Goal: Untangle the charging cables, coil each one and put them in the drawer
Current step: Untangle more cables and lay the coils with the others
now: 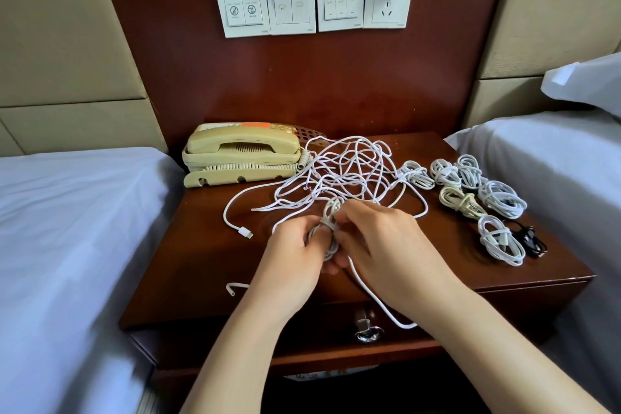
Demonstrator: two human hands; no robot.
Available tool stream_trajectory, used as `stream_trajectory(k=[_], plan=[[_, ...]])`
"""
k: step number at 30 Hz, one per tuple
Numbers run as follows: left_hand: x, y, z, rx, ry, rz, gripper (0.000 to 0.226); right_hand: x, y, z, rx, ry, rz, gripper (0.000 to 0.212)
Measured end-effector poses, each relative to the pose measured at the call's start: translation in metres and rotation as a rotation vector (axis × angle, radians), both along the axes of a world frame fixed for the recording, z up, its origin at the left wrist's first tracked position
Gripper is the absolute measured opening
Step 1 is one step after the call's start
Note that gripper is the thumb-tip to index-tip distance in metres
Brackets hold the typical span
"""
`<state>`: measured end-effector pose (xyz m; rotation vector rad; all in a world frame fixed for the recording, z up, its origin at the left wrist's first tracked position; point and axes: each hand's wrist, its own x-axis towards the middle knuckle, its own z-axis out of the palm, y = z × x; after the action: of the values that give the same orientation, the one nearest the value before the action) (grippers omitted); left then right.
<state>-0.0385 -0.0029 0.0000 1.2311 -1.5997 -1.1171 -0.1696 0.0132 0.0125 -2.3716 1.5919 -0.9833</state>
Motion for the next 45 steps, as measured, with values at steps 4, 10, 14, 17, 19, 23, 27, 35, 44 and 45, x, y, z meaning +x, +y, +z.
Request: stream_trajectory(k=[4, 10, 14, 17, 19, 23, 27, 35, 44, 45], plan=[[0.004, 0.0, -0.002, -0.071, -0.086, 0.037, 0.031, 0.004, -0.002, 0.001, 0.016, 0.033, 0.035, 0.011], [0.003, 0.002, -0.002, -0.148, -0.184, 0.075, 0.031, 0.005, -0.003, -0.001, 0.022, 0.097, 0.032, 0.013], [0.0, 0.001, -0.006, -0.187, -0.257, 0.12, 0.03, 0.01, -0.005, -0.002, -0.066, 0.241, -0.008, 0.022], [0.0, 0.0, -0.008, -0.184, -0.299, 0.123, 0.03, 0.009, -0.01, -0.004, -0.071, 0.205, -0.016, 0.01], [0.001, 0.001, -0.007, -0.147, -0.271, 0.109, 0.03, 0.004, -0.011, -0.004, 0.009, 0.187, -0.008, 0.015], [0.001, 0.0, -0.005, -0.014, -0.086, 0.118, 0.026, -0.001, -0.009, -0.007, -0.046, 0.069, 0.046, 0.015], [-0.001, 0.0, -0.002, 0.125, 0.151, 0.079, 0.025, -0.008, -0.013, -0.014, -0.07, -0.069, 0.107, 0.009], [-0.007, 0.0, -0.005, 0.011, 0.202, 0.057, 0.024, -0.003, -0.014, -0.017, 0.172, -0.79, 0.291, 0.012], [-0.02, 0.003, -0.003, 0.17, 0.703, -0.018, 0.029, 0.004, -0.013, -0.03, 0.098, -1.085, 0.264, 0.005], [-0.02, 0.003, -0.002, 0.168, 0.703, -0.018, 0.03, 0.005, -0.012, -0.029, 0.109, -1.151, 0.263, 0.012]])
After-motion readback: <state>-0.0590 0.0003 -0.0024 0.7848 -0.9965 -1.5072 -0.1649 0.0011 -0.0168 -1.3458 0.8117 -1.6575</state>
